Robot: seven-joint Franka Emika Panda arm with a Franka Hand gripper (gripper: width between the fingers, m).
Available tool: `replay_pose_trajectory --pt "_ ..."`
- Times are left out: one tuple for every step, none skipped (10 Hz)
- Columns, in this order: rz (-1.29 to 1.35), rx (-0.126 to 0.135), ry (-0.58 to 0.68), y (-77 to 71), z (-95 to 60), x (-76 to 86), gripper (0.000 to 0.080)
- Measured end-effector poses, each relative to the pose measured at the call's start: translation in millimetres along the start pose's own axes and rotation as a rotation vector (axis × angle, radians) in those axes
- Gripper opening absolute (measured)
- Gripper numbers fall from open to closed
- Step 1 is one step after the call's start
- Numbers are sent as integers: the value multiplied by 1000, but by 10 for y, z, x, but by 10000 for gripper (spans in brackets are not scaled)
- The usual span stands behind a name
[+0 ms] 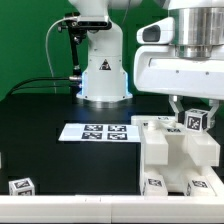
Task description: Assemble chair
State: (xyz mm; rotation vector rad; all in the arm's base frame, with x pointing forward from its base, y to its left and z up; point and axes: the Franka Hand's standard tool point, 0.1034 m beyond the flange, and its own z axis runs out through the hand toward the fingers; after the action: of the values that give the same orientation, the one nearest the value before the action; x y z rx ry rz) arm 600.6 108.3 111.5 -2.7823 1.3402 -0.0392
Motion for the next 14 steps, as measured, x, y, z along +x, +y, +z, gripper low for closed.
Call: replay_pose_trajectory --pt "192 3 -4 4 7 -6 282" --pt "302 12 -6 -4 9 -3 282" --pt "408 17 -15 5 10 -5 282" --pt "510 19 -24 15 9 -2 284" --pt "578 21 -31 25 7 3 284" --pt "652 21 -36 34 5 2 284" --pt "722 22 -44 38 1 3 284" --pt "754 22 -46 39 -1 0 284" --pt "847 22 -53 35 -4 -9 284" --pt "917 21 -53 36 -10 -9 284" --pt "957 19 -53 41 -12 -7 284" --pt "989 19 -53 40 -17 -7 284" --pt "982 19 -52 41 -17 -7 284" --pt "969 19 -52 41 -17 -8 284"
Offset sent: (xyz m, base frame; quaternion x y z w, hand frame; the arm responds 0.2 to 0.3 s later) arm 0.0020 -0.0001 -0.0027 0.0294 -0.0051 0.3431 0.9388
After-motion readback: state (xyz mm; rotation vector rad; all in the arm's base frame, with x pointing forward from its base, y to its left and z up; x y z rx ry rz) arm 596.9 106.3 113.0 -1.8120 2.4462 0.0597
